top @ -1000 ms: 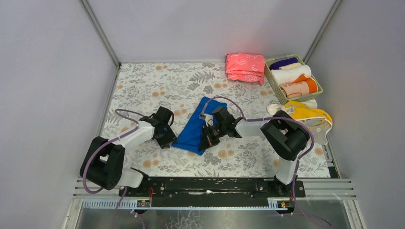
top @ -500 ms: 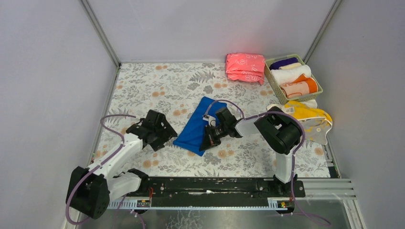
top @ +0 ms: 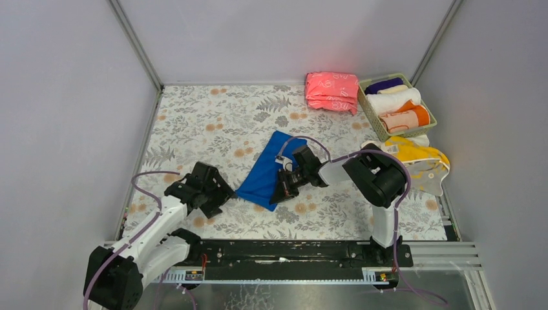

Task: Roll the towels
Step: Roll the towel at the center of the board.

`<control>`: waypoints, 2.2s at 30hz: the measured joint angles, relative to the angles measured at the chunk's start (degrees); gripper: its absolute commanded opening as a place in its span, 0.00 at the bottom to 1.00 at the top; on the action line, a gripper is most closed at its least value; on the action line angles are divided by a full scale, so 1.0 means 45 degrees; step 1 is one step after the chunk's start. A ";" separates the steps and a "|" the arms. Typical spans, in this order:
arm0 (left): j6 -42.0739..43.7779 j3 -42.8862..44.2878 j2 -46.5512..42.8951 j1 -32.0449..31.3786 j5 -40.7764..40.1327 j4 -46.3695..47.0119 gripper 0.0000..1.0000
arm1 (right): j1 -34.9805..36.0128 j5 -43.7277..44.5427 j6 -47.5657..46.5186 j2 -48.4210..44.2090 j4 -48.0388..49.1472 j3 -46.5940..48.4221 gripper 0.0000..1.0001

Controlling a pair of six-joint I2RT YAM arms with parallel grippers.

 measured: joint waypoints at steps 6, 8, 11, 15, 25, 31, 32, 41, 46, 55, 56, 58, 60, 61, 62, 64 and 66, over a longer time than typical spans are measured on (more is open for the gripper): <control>-0.0102 -0.0670 0.0651 0.0000 0.0622 0.0151 0.71 | 0.0000 0.0000 0.0053 0.0000 0.0107 -0.0044 0.03; -0.0092 -0.0680 0.1054 0.0000 0.0767 0.0340 0.72 | 0.0000 0.0000 0.0053 0.0000 0.0117 -0.0044 0.03; -0.0092 -0.0675 0.1457 0.0000 0.0923 0.0889 0.72 | 0.0000 0.0000 0.0053 0.0000 0.0126 -0.0049 0.03; -0.0087 -0.0476 0.2084 0.0000 0.1059 0.1545 0.72 | 0.0000 0.0000 0.0053 0.0000 0.0151 -0.0058 0.04; -0.0087 0.0019 0.3303 0.0000 0.1156 0.2725 0.72 | 0.0000 0.0000 0.0044 -0.0005 0.0136 -0.0063 0.10; -0.0092 0.0311 0.3939 0.0000 0.1156 0.3026 0.71 | -0.0005 0.0160 -0.0301 -0.0219 -0.0345 -0.0053 0.20; -0.0097 0.0359 0.4046 0.0000 0.1166 0.3070 0.70 | -0.0005 0.0277 -0.0408 -0.0355 -0.0539 -0.0053 0.22; -0.0097 0.0559 0.4668 0.0000 0.1370 0.3643 0.69 | 0.0141 0.2132 -0.2438 -0.2783 -0.3546 0.0563 0.42; -0.0102 0.0525 0.4794 0.0000 0.1530 0.3978 0.69 | 0.1292 0.3944 -0.4027 -0.4065 -0.5178 0.1919 0.43; -0.0151 0.0457 0.4823 0.0000 0.1617 0.4221 0.69 | 0.3274 0.5765 -0.5668 -0.3055 -0.6042 0.3240 0.43; -0.0155 0.0457 0.4833 0.0000 0.1627 0.4245 0.69 | 0.3269 0.5887 -0.5775 -0.2856 -0.6149 0.3240 0.43; -0.0199 0.0447 0.4857 0.0000 0.1651 0.4313 0.69 | 0.3269 0.6227 -0.6067 -0.2409 -0.6479 0.3240 0.43; -0.0238 0.0437 0.4867 0.0000 0.1666 0.4357 0.68 | 0.3269 0.6455 -0.6329 -0.2123 -0.6756 0.3240 0.43; -0.0253 0.0432 0.4872 0.0000 0.1671 0.4381 0.68 | 0.3269 0.6572 -0.6455 -0.2040 -0.6849 0.3240 0.43; -0.0267 0.0432 0.4872 0.0000 0.1676 0.4396 0.68 | 0.3269 0.6679 -0.6547 -0.1996 -0.6897 0.3245 0.43; -0.0301 0.0432 0.4886 0.0000 0.1681 0.4425 0.68 | 0.3269 0.6917 -0.6761 -0.1967 -0.6965 0.3279 0.43; -0.0330 0.0427 0.4911 0.0000 0.1690 0.4469 0.68 | 0.3274 0.7135 -0.6951 -0.1967 -0.7057 0.3347 0.43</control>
